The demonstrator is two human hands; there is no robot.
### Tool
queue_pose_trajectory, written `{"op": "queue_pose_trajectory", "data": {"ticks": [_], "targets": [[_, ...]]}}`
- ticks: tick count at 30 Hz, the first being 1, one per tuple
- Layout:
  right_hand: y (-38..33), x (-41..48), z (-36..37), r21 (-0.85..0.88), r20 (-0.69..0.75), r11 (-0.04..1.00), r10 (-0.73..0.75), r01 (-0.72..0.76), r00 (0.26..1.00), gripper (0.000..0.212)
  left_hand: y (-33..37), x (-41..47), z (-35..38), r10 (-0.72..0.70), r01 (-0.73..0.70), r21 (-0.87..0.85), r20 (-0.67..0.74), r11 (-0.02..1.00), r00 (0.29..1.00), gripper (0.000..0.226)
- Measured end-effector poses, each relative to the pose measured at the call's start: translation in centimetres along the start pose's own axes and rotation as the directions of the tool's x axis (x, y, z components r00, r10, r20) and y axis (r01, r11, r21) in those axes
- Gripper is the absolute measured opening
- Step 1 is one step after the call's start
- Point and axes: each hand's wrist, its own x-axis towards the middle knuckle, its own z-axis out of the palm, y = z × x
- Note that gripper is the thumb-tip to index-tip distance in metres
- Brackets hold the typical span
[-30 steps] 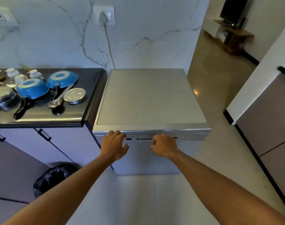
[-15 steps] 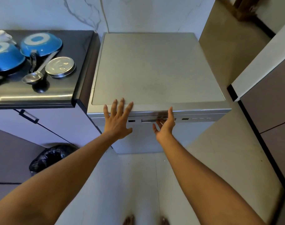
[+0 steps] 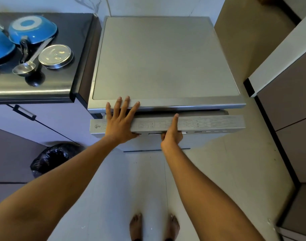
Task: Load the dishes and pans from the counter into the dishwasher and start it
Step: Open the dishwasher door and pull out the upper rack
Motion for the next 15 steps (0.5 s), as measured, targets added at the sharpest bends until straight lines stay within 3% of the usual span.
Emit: {"op": "queue_pose_trajectory", "data": {"ticks": [2, 4, 6, 8, 12, 15], "targets": [[0.7, -0.3, -2.1, -0.136, 0.052, 0.990, -0.019, 0.026, 0.998, 0.071, 0.4, -1.1, 0.3, 0.011, -0.011, -0.011, -0.014, 1.000, 1.000, 0.133], [1.2, -0.5, -4.0, -0.387, 0.043, 0.912, -0.133, 0.139, 0.990, 0.081, 1.1, -1.8, 0.5, -0.031, 0.031, -0.046, 0.001, 0.998, 1.000, 0.133], [2.1, -1.2, -5.8, -0.583, 0.015, 0.777, -0.281, 0.237, 0.960, 0.073, 1.5, -2.5, 0.9, -0.054, 0.054, -0.068, 0.010, 0.996, 0.998, 0.130], [3.1, -2.0, -7.4, -0.672, 0.053, 0.646, -0.446, 0.362, 0.894, 0.057, 1.4, -3.4, 1.1, -0.034, 0.035, -0.052, 0.028, 0.998, 0.999, 0.121], [2.8, -2.1, -8.3, -0.686, 0.350, 0.272, -0.690, 0.675, 0.634, 0.048, 1.7, -5.0, 1.6, 0.017, -0.013, -0.035, 0.122, 0.999, 0.992, 0.103], [1.8, -2.3, -8.0, -0.601, 0.565, 0.005, -0.705, 0.799, 0.429, 0.026, 2.5, -7.3, 1.7, 0.010, 0.005, -0.094, 0.159, 0.996, 0.987, 0.097]]}}
